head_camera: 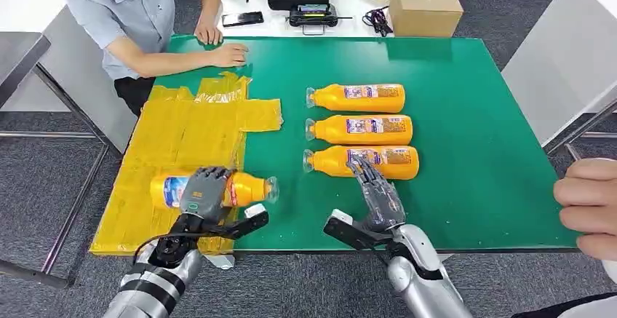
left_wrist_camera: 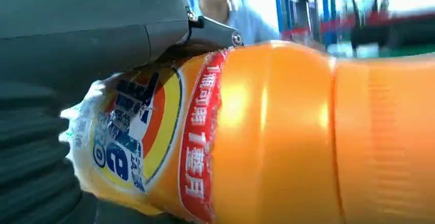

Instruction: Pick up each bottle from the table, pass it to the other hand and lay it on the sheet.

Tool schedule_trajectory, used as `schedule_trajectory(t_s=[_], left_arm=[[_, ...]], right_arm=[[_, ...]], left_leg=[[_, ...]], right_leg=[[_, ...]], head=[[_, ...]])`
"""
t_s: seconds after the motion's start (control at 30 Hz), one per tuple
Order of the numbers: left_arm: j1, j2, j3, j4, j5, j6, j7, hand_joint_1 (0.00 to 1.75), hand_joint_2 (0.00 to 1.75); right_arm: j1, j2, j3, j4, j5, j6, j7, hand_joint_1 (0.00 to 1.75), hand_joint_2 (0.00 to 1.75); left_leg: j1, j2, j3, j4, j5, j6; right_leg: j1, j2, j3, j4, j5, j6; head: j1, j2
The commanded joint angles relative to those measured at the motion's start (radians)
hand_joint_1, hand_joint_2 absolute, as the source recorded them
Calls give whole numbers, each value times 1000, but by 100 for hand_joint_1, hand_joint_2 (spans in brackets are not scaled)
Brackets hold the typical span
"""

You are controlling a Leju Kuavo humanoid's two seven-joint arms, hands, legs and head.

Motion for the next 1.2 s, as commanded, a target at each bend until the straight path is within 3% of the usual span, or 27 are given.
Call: schedule_trajectory(t_s=[0.03,0.07,0.1,0.13,0.17,0.63,0.73,0.87,0.93,1.07,1.13,1.2], left_arm=[[-79,9,24,163,46,-43,-18,120,175],[-78,6,28,161,49,-40,-8,52,175],[-80,5,25,162,47,-46,-6,45,175],[-81,3,26,163,49,-53,-3,17,175],[-81,0,31,162,55,-58,4,0,175],[-84,0,29,160,54,-71,13,0,175],[-117,2,11,209,49,-161,31,0,175],[-114,-1,7,199,48,-150,29,0,175],[-92,-8,-16,122,27,-28,0,0,175],[-79,-15,-28,76,21,-48,15,0,175],[-59,5,-98,-21,-98,120,15,0,175],[-47,-18,-138,-121,-90,115,-16,0,175]], right_arm=[[-9,26,-25,15,-5,20,-13,0,175],[-10,29,-24,16,-5,20,-15,0,175],[-9,31,-24,16,-6,21,-17,0,175],[-10,32,-23,19,-6,22,-17,0,175],[-10,34,-22,18,-5,22,-20,0,175],[-6,36,-24,12,-7,25,-23,0,175],[-27,26,-39,25,-3,26,-32,0,175],[-33,19,-34,19,29,7,-20,0,175],[-32,8,-30,12,61,-1,-2,0,175],[-30,4,-33,9,61,3,-2,0,175],[-41,-2,-28,23,65,-3,-7,0,175],[-58,2,-26,43,60,-11,-16,0,175]], left_leg=[[0,1,2,-1,-1,-1],[1,2,5,-1,-2,-2],[1,3,5,-1,-1,-2],[1,3,6,0,-2,-3],[1,2,4,0,-1,-2],[1,2,6,-1,0,-2],[0,1,5,0,0,-2],[1,3,8,0,0,-3],[0,2,7,-1,0,-2],[1,1,6,0,1,-3],[1,1,6,0,0,-3],[1,1,5,1,0,-3]], right_leg=[[0,1,2,0,0,-1],[1,2,5,0,-1,-3],[1,2,4,-1,0,-3],[2,2,5,-1,-1,-3],[1,1,3,0,0,-2],[1,1,4,0,0,-3],[0,0,4,0,0,-2],[1,2,7,0,0,-3],[0,1,5,1,0,-2],[1,1,5,1,1,-5],[1,0,5,1,1,-5],[1,0,5,1,0,-5]], head=[[0,0],[0,0],[0,0],[0,0],[0,0],[0,0],[0,0],[0,0],[0,0],[0,0],[0,0],[0,0]])
